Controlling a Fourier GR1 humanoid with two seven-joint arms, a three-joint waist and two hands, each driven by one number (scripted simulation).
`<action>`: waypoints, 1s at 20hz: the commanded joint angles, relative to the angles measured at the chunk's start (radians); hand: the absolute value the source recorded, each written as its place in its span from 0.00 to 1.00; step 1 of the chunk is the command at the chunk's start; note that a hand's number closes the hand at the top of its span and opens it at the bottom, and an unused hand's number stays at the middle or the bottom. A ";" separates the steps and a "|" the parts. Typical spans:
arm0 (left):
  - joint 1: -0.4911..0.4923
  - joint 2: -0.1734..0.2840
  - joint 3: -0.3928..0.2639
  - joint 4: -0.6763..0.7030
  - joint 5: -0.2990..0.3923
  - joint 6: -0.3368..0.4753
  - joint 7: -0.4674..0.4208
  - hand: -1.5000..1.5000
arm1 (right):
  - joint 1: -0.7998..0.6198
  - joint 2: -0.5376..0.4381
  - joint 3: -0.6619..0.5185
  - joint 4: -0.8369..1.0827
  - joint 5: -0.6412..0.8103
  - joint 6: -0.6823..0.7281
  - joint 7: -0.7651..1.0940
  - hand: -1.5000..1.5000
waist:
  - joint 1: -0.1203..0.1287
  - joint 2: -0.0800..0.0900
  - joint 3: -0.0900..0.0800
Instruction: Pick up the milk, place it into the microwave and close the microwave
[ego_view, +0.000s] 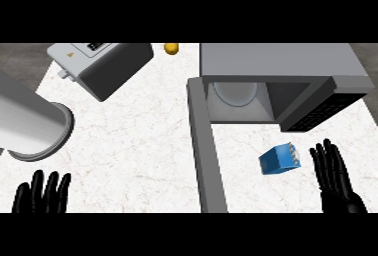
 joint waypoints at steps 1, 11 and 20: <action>0.008 -0.004 -0.015 -0.004 -0.010 0.014 -0.016 0.00 | -0.019 0.007 -0.001 0.106 0.024 -0.069 -0.061 0.00 | -0.001 0.001 0.000; 0.167 0.037 -0.029 -0.007 0.007 -0.039 -0.143 0.00 | -0.227 0.002 -0.157 0.536 0.011 -0.116 -0.255 0.00 | 0.009 0.001 0.000; 0.149 0.041 -0.046 0.026 0.009 -0.033 -0.184 0.00 | -0.304 -0.071 -0.244 0.786 -0.038 -0.033 -0.454 0.00 | 0.004 0.001 0.000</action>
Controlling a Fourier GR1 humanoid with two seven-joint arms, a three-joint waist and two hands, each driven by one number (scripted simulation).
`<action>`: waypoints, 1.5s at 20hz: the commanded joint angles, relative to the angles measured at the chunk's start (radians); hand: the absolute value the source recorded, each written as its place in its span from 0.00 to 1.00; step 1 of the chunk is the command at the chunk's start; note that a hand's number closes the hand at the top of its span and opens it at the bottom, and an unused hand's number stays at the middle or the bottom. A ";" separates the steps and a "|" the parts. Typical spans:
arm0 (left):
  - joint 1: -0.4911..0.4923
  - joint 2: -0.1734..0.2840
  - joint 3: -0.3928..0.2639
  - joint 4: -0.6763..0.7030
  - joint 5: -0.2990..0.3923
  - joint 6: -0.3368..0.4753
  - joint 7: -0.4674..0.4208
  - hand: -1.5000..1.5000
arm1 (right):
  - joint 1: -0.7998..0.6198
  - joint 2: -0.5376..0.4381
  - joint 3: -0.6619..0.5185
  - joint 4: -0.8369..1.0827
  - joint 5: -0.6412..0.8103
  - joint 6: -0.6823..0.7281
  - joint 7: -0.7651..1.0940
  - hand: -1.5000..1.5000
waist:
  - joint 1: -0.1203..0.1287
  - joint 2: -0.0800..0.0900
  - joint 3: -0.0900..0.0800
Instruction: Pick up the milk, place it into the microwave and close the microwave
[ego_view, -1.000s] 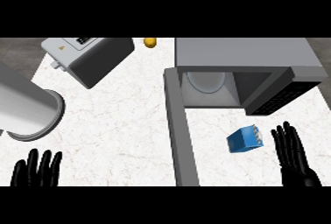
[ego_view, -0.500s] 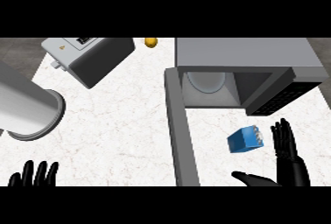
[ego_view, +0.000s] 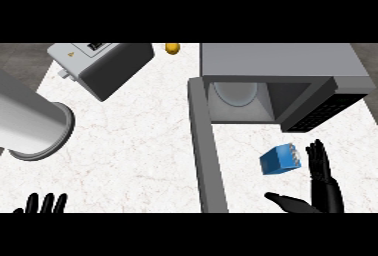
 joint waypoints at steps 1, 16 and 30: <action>-0.009 0.021 0.021 -0.014 0.046 -0.007 0.022 0.00 | -0.099 0.002 -0.022 0.120 0.001 -0.021 -0.039 0.00 | 0.000 0.000 0.000; 0.054 0.062 0.018 -0.065 0.042 0.006 -0.018 0.00 | -0.183 0.007 -0.018 0.425 0.042 -0.009 -0.303 0.00 | 0.001 0.001 0.000; 0.082 0.059 -0.036 0.041 0.036 -0.008 -0.118 0.00 | -0.333 -0.021 -0.099 0.581 -0.017 -0.065 -0.322 0.00 | 0.002 0.001 0.000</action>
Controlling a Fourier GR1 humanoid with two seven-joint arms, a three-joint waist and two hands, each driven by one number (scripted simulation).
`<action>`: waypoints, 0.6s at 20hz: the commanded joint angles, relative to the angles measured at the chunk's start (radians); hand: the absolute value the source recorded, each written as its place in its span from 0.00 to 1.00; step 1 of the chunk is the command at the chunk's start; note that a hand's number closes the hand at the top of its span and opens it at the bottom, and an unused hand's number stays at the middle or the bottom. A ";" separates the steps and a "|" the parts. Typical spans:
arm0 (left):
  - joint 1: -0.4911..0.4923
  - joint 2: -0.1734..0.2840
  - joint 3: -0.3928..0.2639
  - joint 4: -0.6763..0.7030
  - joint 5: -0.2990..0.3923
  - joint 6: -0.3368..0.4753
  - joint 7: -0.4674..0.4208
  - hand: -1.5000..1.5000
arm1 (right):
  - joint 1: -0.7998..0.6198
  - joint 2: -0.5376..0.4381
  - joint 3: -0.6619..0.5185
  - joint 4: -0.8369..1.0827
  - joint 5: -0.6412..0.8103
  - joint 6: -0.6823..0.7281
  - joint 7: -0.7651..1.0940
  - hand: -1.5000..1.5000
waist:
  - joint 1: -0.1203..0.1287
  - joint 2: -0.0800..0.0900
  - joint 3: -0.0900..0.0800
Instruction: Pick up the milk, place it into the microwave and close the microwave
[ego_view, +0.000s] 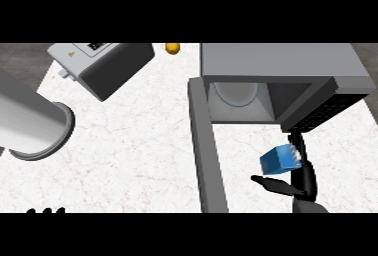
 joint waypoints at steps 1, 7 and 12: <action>0.109 0.025 -0.041 -0.045 -0.028 -0.010 -0.051 0.00 | -0.065 0.003 -0.046 0.107 -0.006 -0.071 -0.068 1.00 | 0.009 0.001 0.001; 0.058 0.025 -0.023 -0.092 0.031 0.003 0.021 0.00 | -0.161 -0.037 -0.035 0.225 0.057 -0.140 -0.098 1.00 | 0.009 0.002 0.001; -0.001 0.032 0.020 -0.004 0.038 -0.009 0.003 0.00 | -0.210 -0.060 -0.083 0.199 0.019 -0.180 -0.083 1.00 | 0.001 0.001 0.000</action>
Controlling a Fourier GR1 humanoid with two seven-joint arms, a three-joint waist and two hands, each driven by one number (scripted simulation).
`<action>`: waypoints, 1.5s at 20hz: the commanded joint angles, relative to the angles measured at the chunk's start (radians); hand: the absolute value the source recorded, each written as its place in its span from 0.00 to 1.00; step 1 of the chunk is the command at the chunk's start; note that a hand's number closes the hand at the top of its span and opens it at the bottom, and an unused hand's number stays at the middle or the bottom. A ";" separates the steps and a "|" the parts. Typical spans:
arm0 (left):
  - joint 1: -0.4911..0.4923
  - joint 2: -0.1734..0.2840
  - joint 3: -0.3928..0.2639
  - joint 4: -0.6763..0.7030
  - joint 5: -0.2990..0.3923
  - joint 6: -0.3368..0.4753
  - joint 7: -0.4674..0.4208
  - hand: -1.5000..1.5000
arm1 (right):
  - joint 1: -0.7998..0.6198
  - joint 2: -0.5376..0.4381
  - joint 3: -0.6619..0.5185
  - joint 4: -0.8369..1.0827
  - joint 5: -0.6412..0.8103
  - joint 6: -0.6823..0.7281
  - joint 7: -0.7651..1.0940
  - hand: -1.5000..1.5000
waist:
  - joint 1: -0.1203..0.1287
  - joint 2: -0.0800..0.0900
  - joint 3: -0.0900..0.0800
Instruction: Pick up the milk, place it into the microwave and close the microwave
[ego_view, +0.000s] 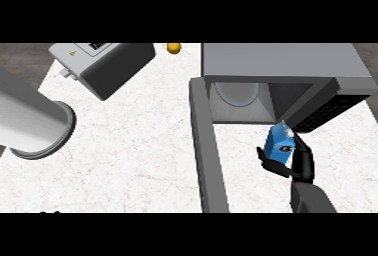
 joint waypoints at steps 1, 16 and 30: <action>0.004 -0.023 -0.042 0.020 -0.040 0.025 -0.016 0.00 | -0.054 -0.012 -0.046 0.061 -0.037 0.001 -0.091 1.00 | 0.001 0.002 0.001; -0.039 -0.004 -0.007 0.081 -0.009 0.002 -0.044 0.00 | -0.193 -0.031 -0.020 0.167 -0.022 0.134 -0.149 1.00 | -0.003 -0.001 0.000; 0.042 0.010 -0.112 -0.006 -0.042 0.015 -0.033 0.00 | 0.189 0.002 0.164 -0.474 0.003 0.133 0.186 1.00 | -0.028 -0.011 -0.003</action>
